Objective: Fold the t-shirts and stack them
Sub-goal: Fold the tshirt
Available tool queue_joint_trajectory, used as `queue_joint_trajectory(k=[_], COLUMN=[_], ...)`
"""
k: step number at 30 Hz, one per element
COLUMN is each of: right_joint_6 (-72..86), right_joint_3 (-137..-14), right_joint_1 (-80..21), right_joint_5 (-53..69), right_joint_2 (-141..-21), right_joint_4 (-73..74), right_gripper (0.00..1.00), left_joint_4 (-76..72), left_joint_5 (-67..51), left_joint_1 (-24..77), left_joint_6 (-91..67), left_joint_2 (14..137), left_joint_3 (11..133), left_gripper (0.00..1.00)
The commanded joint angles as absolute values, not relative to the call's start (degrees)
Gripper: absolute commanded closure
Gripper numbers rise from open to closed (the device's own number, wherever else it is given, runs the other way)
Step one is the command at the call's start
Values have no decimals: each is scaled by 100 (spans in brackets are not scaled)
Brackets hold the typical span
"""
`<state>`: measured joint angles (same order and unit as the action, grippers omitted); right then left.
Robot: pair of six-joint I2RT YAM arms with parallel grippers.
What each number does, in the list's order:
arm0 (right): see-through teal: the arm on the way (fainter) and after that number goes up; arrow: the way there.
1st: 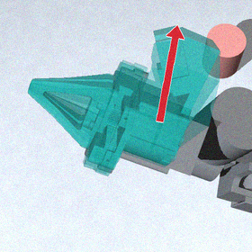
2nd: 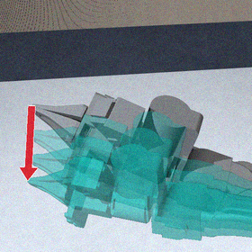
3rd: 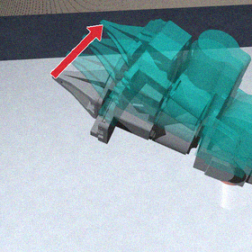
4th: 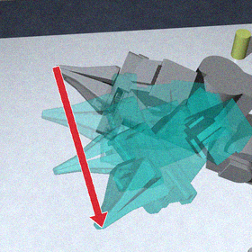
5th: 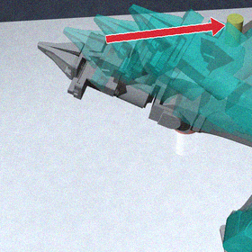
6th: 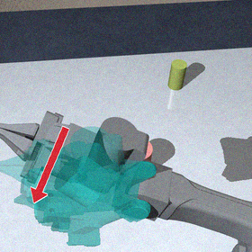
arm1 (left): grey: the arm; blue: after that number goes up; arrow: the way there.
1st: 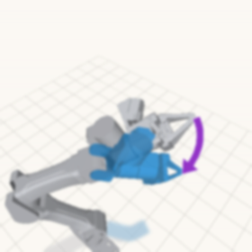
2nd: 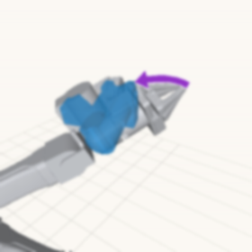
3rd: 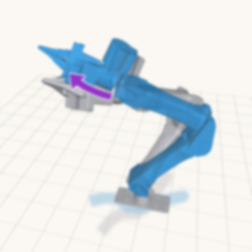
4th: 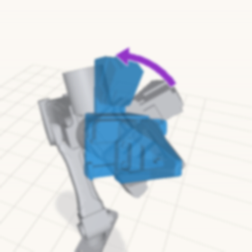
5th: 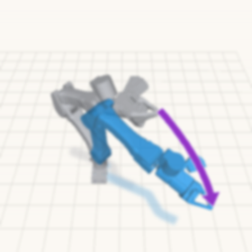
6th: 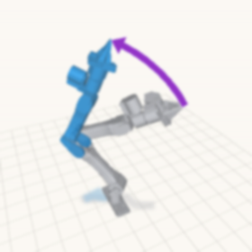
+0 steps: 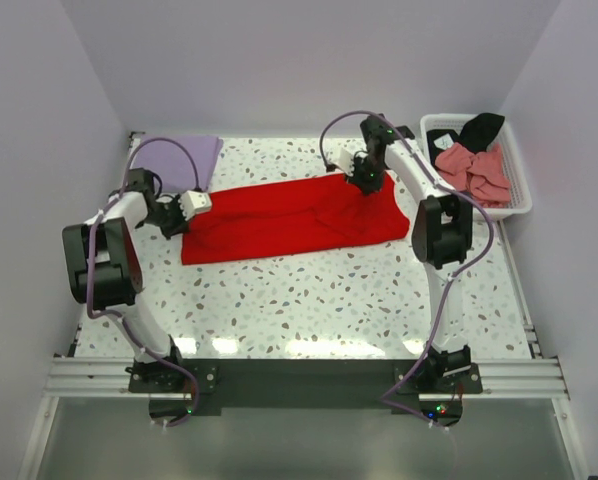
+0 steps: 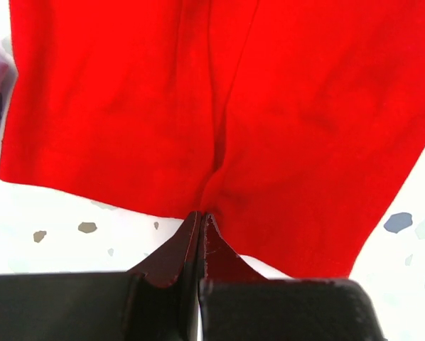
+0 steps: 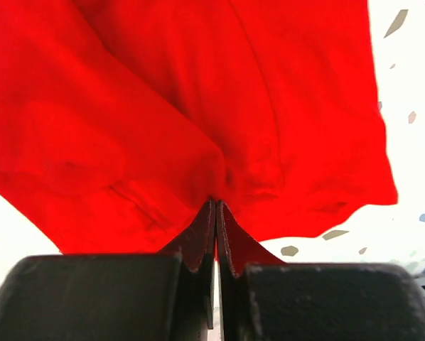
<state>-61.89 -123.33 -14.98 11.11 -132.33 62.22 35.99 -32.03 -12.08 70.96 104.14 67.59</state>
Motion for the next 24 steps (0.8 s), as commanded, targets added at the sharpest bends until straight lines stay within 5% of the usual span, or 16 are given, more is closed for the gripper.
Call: queue_joint_trajectory(k=[1, 6, 7, 9, 11, 12, 13, 18, 24], right_joint_6=[-6100, -6100, -6047, -5829, -5626, -5364, -5222, -4240, -3289], right_joint_3=[-12173, -12172, -12321, -12619, -13129, -13235, -13289, -12658, -11392], right_joint_1=[-1459, -1468, -1476, -1459, -1389, -1336, -1214, -845, -659], right_joint_5=[1081, 950, 906, 835, 843, 887, 966, 1449, 1538], right_joint_2=[-12709, -12840, -12937, -13112, -13280, -13280, -13237, -12736, -12454], right_joint_4=[5889, 5730, 5739, 5949, 6448, 6582, 6696, 7479, 7111], right_gripper=[100, 100, 100, 80, 53, 48, 45, 42, 40], left_joint_4=[3331, 3069, 2980, 2848, 2996, 3258, 3400, 4358, 4088], left_joint_5=[-3156, -2831, -2752, -2672, -2777, -2951, -3023, -3427, -3358], left_joint_1=[-1195, -1195, -1204, -1204, -1248, -1344, -1388, -1608, -1626], left_joint_6=[6943, 6698, 6593, 6225, 5978, 5759, 5635, 4889, 4018], left_joint_2=[10283, 10520, 10555, 10582, 10530, 10503, 10459, 10231, 9967], left_joint_3=[6768, 6759, 6767, 6829, 7066, 7153, 7302, 7418, 6637], left_gripper=[100, 100, 94, 73, 65, 53, 52, 28, 13])
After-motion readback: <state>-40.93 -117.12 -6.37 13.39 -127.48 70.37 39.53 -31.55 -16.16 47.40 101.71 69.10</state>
